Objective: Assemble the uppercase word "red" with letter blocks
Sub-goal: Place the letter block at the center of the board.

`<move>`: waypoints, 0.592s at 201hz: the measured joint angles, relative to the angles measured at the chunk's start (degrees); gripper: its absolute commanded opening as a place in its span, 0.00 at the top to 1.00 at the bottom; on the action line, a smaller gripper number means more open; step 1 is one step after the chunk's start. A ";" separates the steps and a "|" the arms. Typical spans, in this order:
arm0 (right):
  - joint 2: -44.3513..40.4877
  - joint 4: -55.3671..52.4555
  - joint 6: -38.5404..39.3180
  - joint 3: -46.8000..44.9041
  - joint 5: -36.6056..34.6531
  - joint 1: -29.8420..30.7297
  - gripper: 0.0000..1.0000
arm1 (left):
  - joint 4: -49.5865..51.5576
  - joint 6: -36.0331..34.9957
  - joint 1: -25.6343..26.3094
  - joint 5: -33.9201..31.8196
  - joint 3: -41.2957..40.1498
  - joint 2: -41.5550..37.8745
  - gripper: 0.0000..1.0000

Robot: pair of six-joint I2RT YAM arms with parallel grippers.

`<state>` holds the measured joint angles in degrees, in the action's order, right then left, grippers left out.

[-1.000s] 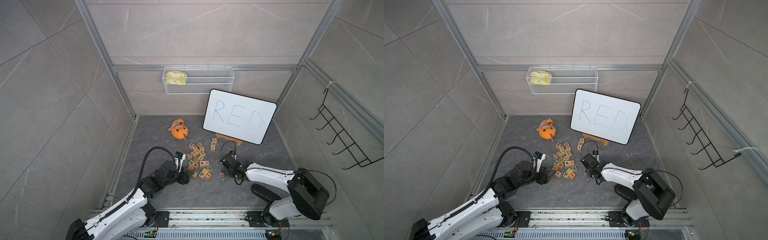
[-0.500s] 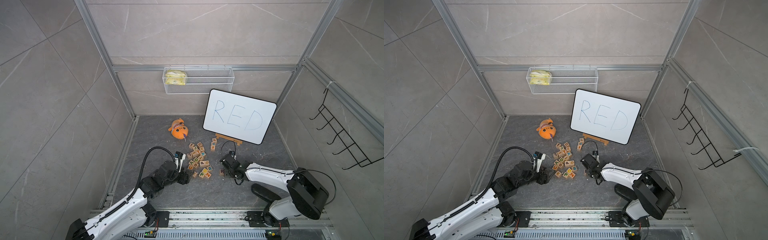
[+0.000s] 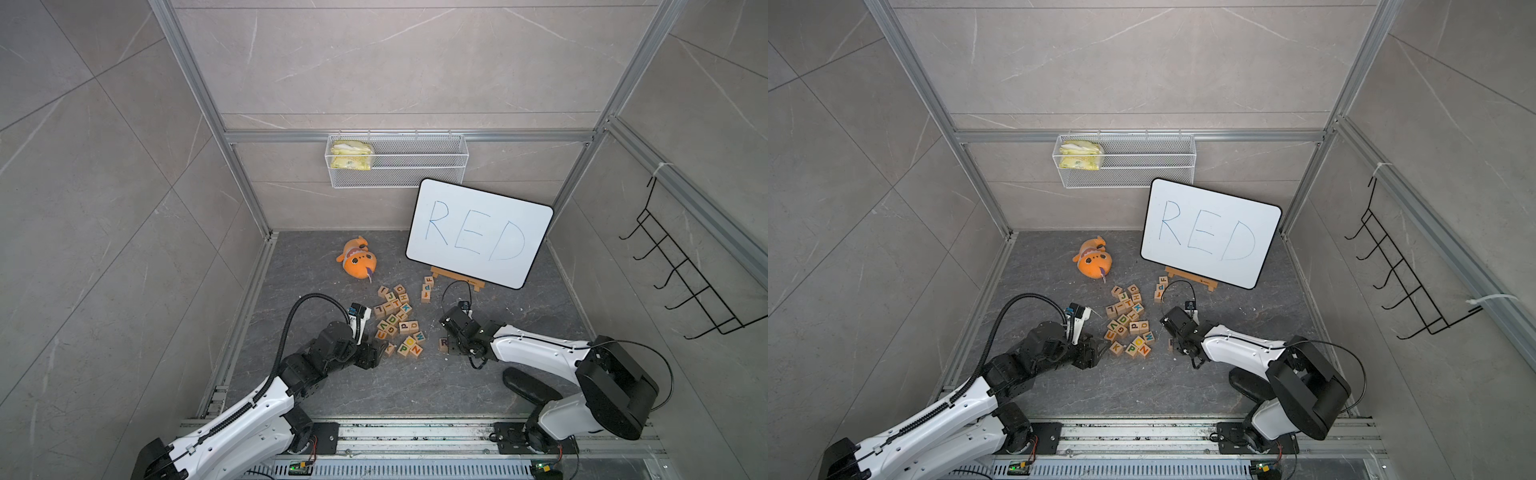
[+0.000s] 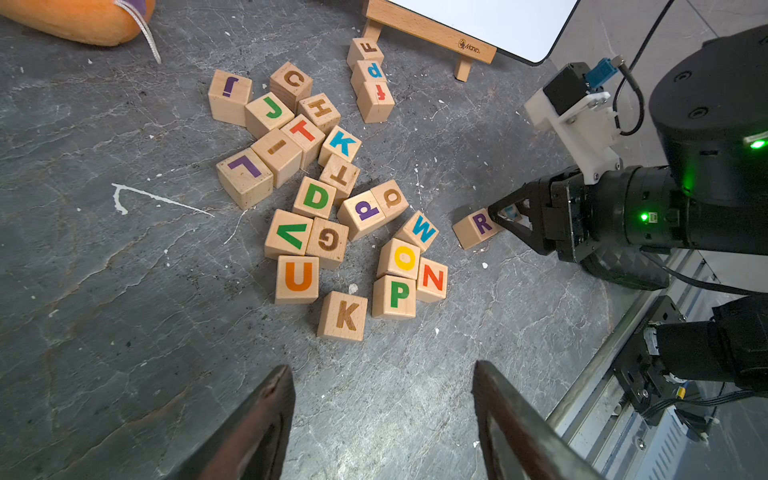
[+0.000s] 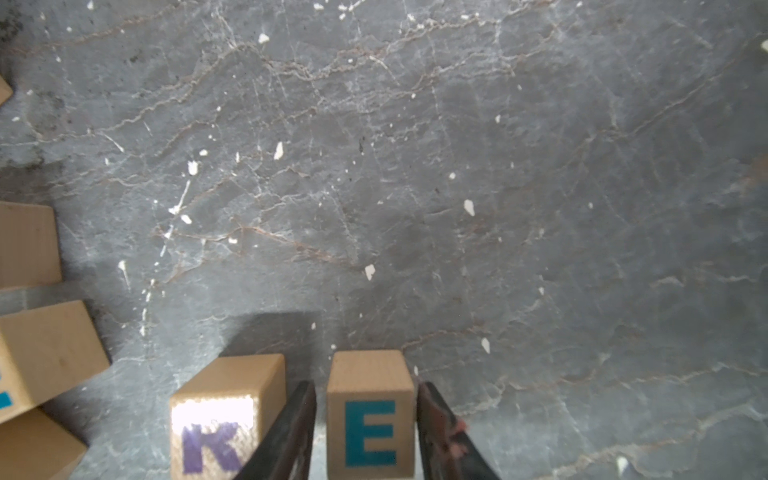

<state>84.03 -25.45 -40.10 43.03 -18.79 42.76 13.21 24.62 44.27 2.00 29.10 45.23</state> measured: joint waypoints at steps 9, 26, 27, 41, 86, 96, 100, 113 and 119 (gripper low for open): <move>-0.96 -0.66 0.04 0.00 0.00 0.00 0.57 | 0.02 0.00 0.00 -0.15 0.00 0.00 0.29; -3.48 -1.79 0.24 0.00 0.00 0.00 0.57 | 0.02 0.00 0.00 -0.35 0.00 0.00 0.29; -3.61 -1.81 0.24 0.02 0.00 0.00 0.57 | 0.02 0.00 0.00 -0.35 0.00 0.00 0.29; -6.45 -2.99 0.68 0.11 0.04 0.00 0.57 | 0.04 0.00 0.00 -0.44 0.00 -0.04 0.29; -16.37 -5.97 2.27 0.61 0.96 0.00 0.57 | 0.22 0.00 0.00 -1.97 0.00 -1.57 0.29; -18.56 -6.75 2.71 0.85 1.09 0.00 0.57 | 0.22 0.00 0.00 -2.08 0.00 -1.88 0.29; -19.34 -6.95 2.91 0.90 1.16 0.00 0.57 | 0.22 0.00 0.00 -2.10 0.00 -1.95 0.29; -21.53 -7.52 3.85 0.92 1.33 0.00 0.57 | 0.26 0.00 0.00 -2.19 0.00 -2.03 0.29; -22.38 -7.69 4.17 0.92 1.51 0.00 0.58 | 0.28 0.00 0.00 -2.23 0.00 -2.03 0.29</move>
<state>61.65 -33.15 -35.92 43.94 -17.28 42.76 13.50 24.62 44.27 -0.23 29.10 43.20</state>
